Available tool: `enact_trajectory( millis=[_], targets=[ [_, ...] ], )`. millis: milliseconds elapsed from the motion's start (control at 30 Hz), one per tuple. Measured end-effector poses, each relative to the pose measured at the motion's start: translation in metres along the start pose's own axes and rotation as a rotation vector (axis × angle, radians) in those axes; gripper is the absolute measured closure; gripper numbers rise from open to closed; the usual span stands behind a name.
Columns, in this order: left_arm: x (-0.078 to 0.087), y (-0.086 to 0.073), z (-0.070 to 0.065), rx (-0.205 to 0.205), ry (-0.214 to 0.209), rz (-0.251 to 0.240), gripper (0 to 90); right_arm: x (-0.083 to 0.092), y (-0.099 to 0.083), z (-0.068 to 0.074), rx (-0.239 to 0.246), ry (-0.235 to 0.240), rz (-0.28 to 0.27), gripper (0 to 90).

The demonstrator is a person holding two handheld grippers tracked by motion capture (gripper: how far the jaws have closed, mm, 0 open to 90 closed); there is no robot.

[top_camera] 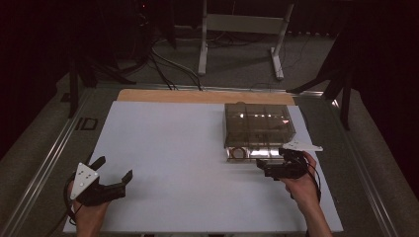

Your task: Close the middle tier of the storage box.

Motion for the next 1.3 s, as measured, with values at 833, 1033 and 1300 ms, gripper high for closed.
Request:
enact_trajectory(
  millis=[833,1033,1300],
  targets=[
    [0.000,-0.001,0.000,0.001,0.008,0.004,1.2,0.005,-0.024,-0.011,-0.021,-0.103,0.004,85.7],
    [0.000,0.000,0.000,0.001,0.008,0.003,1.2,0.000,-0.029,-0.013,-0.011,-0.095,0.019,90.0],
    [0.001,0.000,0.000,0.001,0.009,0.001,1.2,-0.006,-0.035,-0.015,0.008,-0.118,0.038,90.0]
  ],
)
Point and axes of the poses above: each handheld gripper's, and its own axes: x roughly backward along the jaws, y roughly out of its top, z roughly to its left, the point moved 2 cm from there along -x, roughly forward along the jaws, and after that the axes turned 1 degree about -z, right-handed, at the moved point
